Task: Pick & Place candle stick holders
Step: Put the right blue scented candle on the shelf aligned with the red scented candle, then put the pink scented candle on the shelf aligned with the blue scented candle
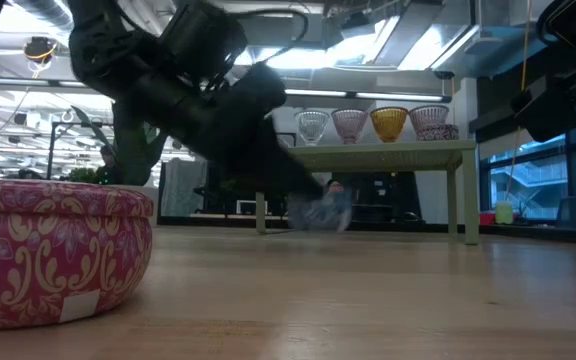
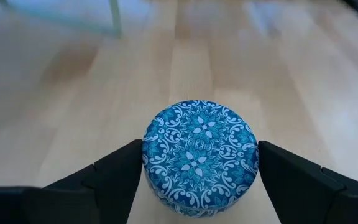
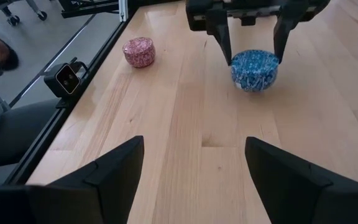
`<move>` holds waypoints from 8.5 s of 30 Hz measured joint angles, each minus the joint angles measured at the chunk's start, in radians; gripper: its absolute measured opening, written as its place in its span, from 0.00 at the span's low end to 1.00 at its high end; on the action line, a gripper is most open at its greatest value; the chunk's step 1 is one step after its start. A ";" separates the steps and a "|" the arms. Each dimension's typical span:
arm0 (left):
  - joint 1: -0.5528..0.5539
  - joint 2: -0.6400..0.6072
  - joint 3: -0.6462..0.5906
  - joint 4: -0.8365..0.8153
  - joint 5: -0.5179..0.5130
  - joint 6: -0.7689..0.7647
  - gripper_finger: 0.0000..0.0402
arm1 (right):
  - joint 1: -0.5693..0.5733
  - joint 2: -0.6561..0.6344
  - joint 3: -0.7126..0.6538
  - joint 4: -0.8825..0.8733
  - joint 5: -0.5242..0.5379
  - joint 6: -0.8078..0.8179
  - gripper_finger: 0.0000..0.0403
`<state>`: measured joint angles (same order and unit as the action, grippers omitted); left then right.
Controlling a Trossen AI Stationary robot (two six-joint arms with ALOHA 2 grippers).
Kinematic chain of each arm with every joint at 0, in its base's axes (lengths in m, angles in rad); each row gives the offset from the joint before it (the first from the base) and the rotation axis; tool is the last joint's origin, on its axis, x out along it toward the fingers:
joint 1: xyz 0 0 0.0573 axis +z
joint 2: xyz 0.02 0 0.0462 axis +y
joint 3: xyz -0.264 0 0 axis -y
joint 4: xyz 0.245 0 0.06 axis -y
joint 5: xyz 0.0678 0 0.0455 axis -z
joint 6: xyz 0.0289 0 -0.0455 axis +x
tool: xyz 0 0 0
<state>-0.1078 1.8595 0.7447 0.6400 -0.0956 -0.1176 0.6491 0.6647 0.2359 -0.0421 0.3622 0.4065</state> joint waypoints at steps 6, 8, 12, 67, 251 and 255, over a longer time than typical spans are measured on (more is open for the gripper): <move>-0.002 0.000 0.113 0.001 -0.020 0.102 0.74 | 0.000 0.000 0.000 0.000 0.000 -0.002 0.70; -0.001 0.000 0.164 -0.017 -0.046 0.160 0.74 | 0.000 0.000 0.000 0.000 0.000 -0.002 0.70; 0.022 0.000 0.287 -0.090 -0.118 0.277 0.74 | 0.000 0.000 0.000 0.000 0.000 -0.002 0.70; 0.303 0.169 0.666 -0.298 -0.173 0.060 0.74 | 0.000 0.000 0.001 0.037 0.003 -0.104 0.70; 0.007 0.039 0.326 -0.396 -0.333 -0.168 0.81 | -0.004 0.002 0.000 0.259 0.011 -0.180 0.70; 0.004 0.092 0.325 -0.383 -0.347 -0.181 0.81 | -0.004 0.002 0.000 0.256 0.011 -0.179 0.70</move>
<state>-0.1036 1.9517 1.0698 0.2567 -0.4422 -0.2990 0.6454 0.6664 0.2359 0.2139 0.3729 0.2279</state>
